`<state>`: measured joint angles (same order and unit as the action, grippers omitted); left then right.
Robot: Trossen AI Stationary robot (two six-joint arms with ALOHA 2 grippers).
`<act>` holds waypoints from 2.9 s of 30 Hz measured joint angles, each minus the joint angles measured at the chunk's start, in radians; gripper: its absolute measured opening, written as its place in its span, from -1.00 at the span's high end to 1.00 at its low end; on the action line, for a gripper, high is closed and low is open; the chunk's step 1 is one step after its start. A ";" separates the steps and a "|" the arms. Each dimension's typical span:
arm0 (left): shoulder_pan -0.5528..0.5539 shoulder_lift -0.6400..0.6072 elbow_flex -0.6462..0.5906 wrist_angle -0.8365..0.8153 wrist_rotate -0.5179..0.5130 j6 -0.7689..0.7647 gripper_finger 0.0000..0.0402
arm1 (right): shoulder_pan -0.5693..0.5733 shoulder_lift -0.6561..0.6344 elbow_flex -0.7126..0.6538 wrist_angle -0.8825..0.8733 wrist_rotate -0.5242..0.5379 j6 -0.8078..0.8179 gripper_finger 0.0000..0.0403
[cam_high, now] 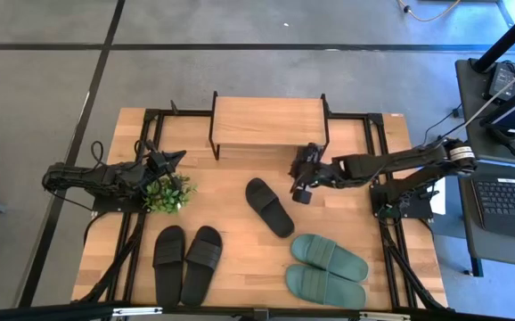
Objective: Pick and place slides into the shelf
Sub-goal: Put the black slide under the shelf
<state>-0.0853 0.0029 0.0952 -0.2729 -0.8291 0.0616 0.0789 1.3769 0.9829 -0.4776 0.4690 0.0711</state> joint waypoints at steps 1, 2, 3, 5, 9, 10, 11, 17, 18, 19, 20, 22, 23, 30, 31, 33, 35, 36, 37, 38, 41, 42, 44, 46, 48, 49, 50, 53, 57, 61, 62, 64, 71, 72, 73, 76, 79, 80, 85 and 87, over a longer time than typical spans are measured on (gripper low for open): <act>0.000 0.000 0.000 0.000 0.000 0.000 1.00 | 0.004 0.000 0.000 -0.015 -0.008 0.001 0.40; 0.000 0.000 0.000 0.000 0.000 0.000 1.00 | 0.009 0.000 0.000 -0.038 -0.026 0.002 0.40; 0.000 0.000 0.000 0.000 0.000 0.000 1.00 | 0.015 0.000 0.000 -0.076 -0.032 0.008 0.40; 0.000 0.000 0.000 0.000 0.000 0.000 1.00 | 0.023 0.006 0.000 -0.171 -0.016 0.077 0.40; 0.000 0.000 0.000 0.000 0.001 0.000 1.00 | 0.023 0.008 -0.008 -0.367 0.011 0.243 0.44; 0.000 0.000 0.000 0.000 0.000 0.000 1.00 | 0.024 0.008 -0.017 -0.364 0.004 0.257 0.45; 0.000 0.000 0.000 0.000 0.000 0.000 1.00 | 0.027 0.007 -0.031 -0.344 -0.011 0.260 0.46; 0.000 0.000 0.000 0.000 0.000 0.001 1.00 | 0.037 0.033 -0.184 0.142 -0.083 0.101 0.53; 0.000 0.000 0.000 0.000 0.000 0.001 1.00 | 0.042 0.040 -0.208 0.231 -0.087 0.050 0.54; 0.000 0.000 0.000 0.000 0.000 0.001 1.00 | 0.049 0.043 -0.230 0.300 -0.090 -0.003 0.54; 0.000 0.000 0.000 0.000 0.000 0.001 1.00 | 0.055 0.045 -0.246 0.349 -0.092 -0.050 0.54; 0.000 0.000 0.000 0.000 0.000 0.001 1.00 | 0.066 0.047 -0.276 0.428 -0.098 -0.106 0.54; 0.000 0.000 0.000 0.000 0.000 0.001 1.00 | 0.069 0.047 -0.289 0.464 -0.098 -0.117 0.54; 0.000 0.000 0.000 0.000 0.000 0.001 1.00 | 0.068 0.047 -0.316 0.556 -0.097 -0.012 0.54; 0.000 0.000 0.000 0.000 0.000 0.001 1.00 | 0.068 0.047 -0.316 0.556 -0.097 -0.013 0.54; 0.000 0.000 0.000 0.000 0.000 0.001 1.00 | 0.068 0.047 -0.316 0.556 -0.097 -0.048 0.54; 0.000 0.000 0.000 0.000 0.000 0.001 1.00 | 0.068 0.047 -0.315 0.556 -0.097 -0.090 0.52; 0.000 0.000 0.000 0.000 0.000 0.001 1.00 | 0.068 0.047 -0.315 0.556 -0.097 -0.109 0.48; 0.000 0.000 0.000 0.000 0.000 0.001 1.00 | 0.070 0.047 -0.315 0.556 -0.097 -0.127 0.44; 0.000 0.000 0.000 0.000 0.000 0.001 1.00 | 0.070 0.047 -0.315 0.556 -0.097 -0.131 0.38; 0.000 0.000 0.000 0.000 0.000 0.001 1.00 | 0.070 0.047 -0.315 0.556 -0.097 -0.132 0.14; 0.000 0.000 0.000 0.000 0.000 0.001 1.00 | 0.070 0.047 -0.315 0.556 -0.097 -0.132 0.05; 0.000 0.000 0.000 0.000 0.000 0.002 1.00 | 0.070 0.047 -0.315 0.558 -0.097 -0.132 -0.12; 0.000 0.000 0.000 0.000 0.000 0.002 1.00 | 0.070 0.047 -0.315 0.574 -0.097 -0.130 -0.26; 0.000 0.000 0.000 0.000 0.000 0.002 1.00 | 0.072 0.047 -0.314 0.598 -0.097 -0.134 -0.37; 0.000 0.000 0.000 0.000 0.000 0.002 1.00 | 0.075 0.047 -0.314 0.603 -0.097 -0.137 -0.41; 0.000 0.000 0.000 0.000 0.000 0.002 1.00 | 0.075 0.047 -0.314 0.607 -0.097 -0.154 -0.44; 0.000 0.000 0.000 0.000 0.000 0.002 1.00 | 0.076 0.052 -0.314 0.649 -0.097 -0.191 -0.47; 0.000 0.000 0.000 0.000 0.000 0.002 1.00 | 0.083 0.100 -0.313 0.722 -0.096 -0.252 -0.43; 0.000 0.000 0.000 0.000 0.000 0.002 1.00 | 0.105 0.160 -0.302 0.765 -0.097 -0.317 -0.38; 0.000 0.000 0.000 0.000 0.000 0.002 1.00 | 0.110 0.177 -0.289 0.761 -0.097 -0.335 -0.37; 0.000 0.000 0.000 0.000 0.000 0.002 1.00 | 0.120 0.204 -0.264 0.756 -0.097 -0.360 -0.34; 0.000 0.000 0.000 0.000 0.000 0.002 1.00 | 0.130 0.326 -0.163 0.646 -0.097 -0.458 -0.30; 0.000 0.000 0.000 0.000 0.000 0.002 1.00 | 0.129 0.344 -0.152 0.624 -0.096 -0.468 -0.30; 0.000 0.000 0.000 0.000 0.000 0.002 1.00 | 0.129 0.364 -0.142 0.613 -0.090 -0.469 -0.30; 0.000 0.000 0.000 0.000 0.000 0.002 1.00 | 0.129 0.405 -0.123 0.606 0.005 -0.470 -0.30; 0.000 0.000 0.000 0.000 0.000 0.002 1.00 | 0.128 0.426 -0.113 0.611 0.096 -0.469 -0.30; 0.000 0.000 0.000 0.000 0.000 0.002 1.00 | 0.128 0.430 -0.113 0.615 0.113 -0.470 -0.30; 0.000 0.000 0.000 0.000 0.000 0.002 1.00 | 0.123 0.435 -0.114 0.614 0.121 -0.469 -0.30; 0.000 0.000 0.000 0.000 0.000 0.002 1.00 | 0.123 0.435 -0.114 0.616 0.121 -0.468 -0.30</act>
<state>-0.0855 0.0025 0.0950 -0.2729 -0.8291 0.0635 0.2016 1.8114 0.8692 0.1385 0.5903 -0.3973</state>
